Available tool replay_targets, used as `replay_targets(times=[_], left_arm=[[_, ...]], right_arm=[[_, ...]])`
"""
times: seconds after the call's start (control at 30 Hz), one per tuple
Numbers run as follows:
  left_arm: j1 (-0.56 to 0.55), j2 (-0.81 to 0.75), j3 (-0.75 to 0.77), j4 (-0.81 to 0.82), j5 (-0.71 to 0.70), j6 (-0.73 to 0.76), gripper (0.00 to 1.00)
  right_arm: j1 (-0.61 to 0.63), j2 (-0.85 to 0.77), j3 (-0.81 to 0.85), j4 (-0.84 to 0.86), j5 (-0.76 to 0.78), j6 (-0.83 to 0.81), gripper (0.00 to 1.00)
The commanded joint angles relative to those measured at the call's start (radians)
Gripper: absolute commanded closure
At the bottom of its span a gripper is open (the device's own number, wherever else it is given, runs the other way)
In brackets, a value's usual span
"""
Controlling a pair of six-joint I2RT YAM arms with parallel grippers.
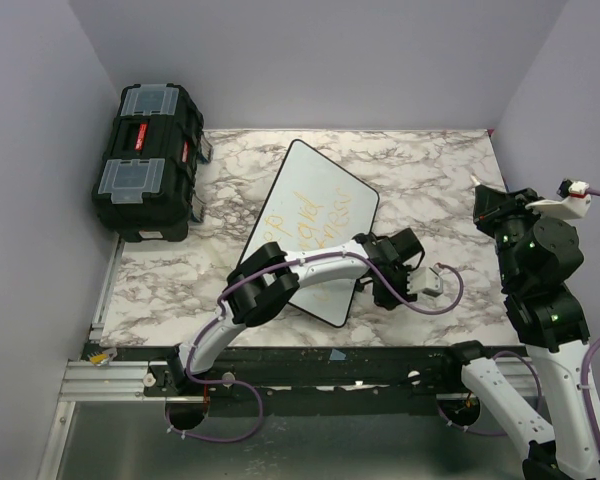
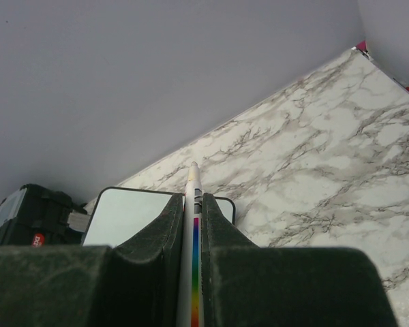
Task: Write a sentence on the whiteboard
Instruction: Pick up the pen cap from the center of the board.
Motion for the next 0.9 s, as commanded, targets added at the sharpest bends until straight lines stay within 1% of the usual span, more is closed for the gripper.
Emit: replay_targets(times=[0.0,0.17,0.3,0.43,0.67,0.87], left_arm=[[-0.004,0.031,-0.045,0.024,-0.004,0.009,0.69],[-0.006,-0.014,-0.140,0.079,-0.010,-0.011,0.77],[-0.006,-0.034,-0.188,0.110,-0.012,-0.036,0.90],[-0.005,-0.057,-0.214,0.147,-0.012,-0.070,1.00],[0.015,-0.146,-0.240,0.210,0.006,-0.095,1.00],[0.047,-0.237,-0.280,0.264,0.049,-0.117,1.00]], right_arm=[[0.005,0.005,-0.004,-0.023,-0.002,-0.009,0.99],[0.005,0.007,-0.005,-0.023,-0.009,-0.007,0.99],[0.005,0.009,-0.011,-0.024,-0.021,-0.001,0.99],[0.005,0.011,-0.018,-0.031,-0.034,0.008,0.99],[0.005,-0.009,-0.025,-0.044,-0.062,0.004,0.99],[0.005,-0.012,-0.004,-0.079,-0.077,0.007,0.99]])
